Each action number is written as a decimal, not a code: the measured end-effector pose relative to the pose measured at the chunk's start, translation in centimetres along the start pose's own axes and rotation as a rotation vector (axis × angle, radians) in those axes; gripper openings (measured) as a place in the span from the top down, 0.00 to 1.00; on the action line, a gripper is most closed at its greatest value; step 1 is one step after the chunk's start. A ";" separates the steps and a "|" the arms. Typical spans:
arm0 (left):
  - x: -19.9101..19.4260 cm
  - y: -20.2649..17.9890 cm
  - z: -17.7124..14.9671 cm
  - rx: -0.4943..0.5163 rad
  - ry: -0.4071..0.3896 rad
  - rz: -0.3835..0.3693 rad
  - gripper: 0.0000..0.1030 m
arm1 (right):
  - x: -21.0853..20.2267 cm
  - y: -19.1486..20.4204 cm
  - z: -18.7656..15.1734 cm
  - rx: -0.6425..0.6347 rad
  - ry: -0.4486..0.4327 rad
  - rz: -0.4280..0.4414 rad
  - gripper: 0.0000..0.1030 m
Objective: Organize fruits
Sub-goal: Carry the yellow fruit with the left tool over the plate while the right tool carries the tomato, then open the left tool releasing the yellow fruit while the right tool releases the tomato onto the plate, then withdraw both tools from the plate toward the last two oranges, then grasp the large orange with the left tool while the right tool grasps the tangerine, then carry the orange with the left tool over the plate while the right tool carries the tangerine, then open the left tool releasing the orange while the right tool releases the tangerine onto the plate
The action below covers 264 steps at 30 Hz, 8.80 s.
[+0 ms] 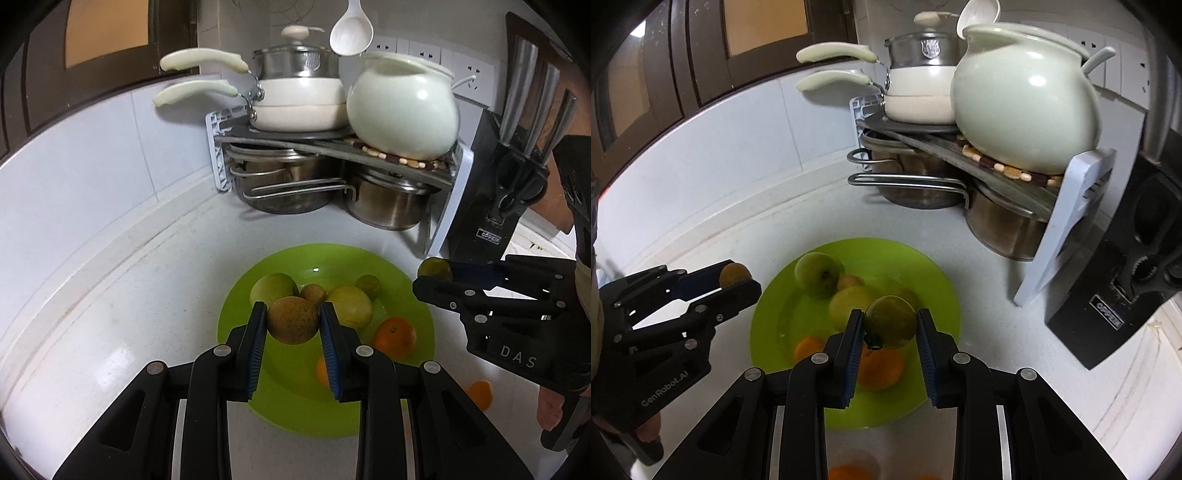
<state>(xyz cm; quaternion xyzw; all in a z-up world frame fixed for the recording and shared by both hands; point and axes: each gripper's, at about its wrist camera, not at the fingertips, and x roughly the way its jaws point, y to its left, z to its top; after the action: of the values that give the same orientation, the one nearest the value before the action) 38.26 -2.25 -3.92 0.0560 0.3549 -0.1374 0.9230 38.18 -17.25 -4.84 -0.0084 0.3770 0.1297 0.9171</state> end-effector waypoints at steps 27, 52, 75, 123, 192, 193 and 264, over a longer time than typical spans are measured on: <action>3.8 0.3 -0.8 -0.022 0.085 -0.010 0.59 | 3.7 -0.7 -0.3 0.018 0.068 0.026 0.61; -3.8 -1.3 -0.3 -0.011 -0.051 -0.019 0.38 | -4.1 -0.3 -1.0 0.017 -0.053 0.006 0.61; -8.6 -6.4 -3.1 0.126 -0.142 -0.089 0.25 | -9.9 -1.9 -5.9 -0.009 -0.076 -0.066 0.61; -0.6 -10.8 -9.1 0.231 0.147 -0.310 0.48 | -4.1 -3.1 -12.8 -0.031 0.172 0.018 0.61; -7.2 -4.5 -4.3 0.058 -0.118 -0.119 0.61 | -6.9 0.5 -6.0 -0.047 -0.063 0.021 0.65; -7.3 -4.3 -4.1 0.055 -0.124 -0.115 0.61 | -6.8 0.6 -5.6 -0.048 -0.071 0.021 0.65; 0.5 0.9 -0.1 -0.058 -0.031 0.020 0.60 | 5.1 0.8 2.4 -0.037 -0.004 0.084 0.64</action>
<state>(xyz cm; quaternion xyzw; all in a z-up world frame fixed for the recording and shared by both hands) 38.78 -1.50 -4.29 0.0304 0.3439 -0.1186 0.9310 43.17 -15.01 -6.60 -0.0090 0.3726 0.1752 0.9113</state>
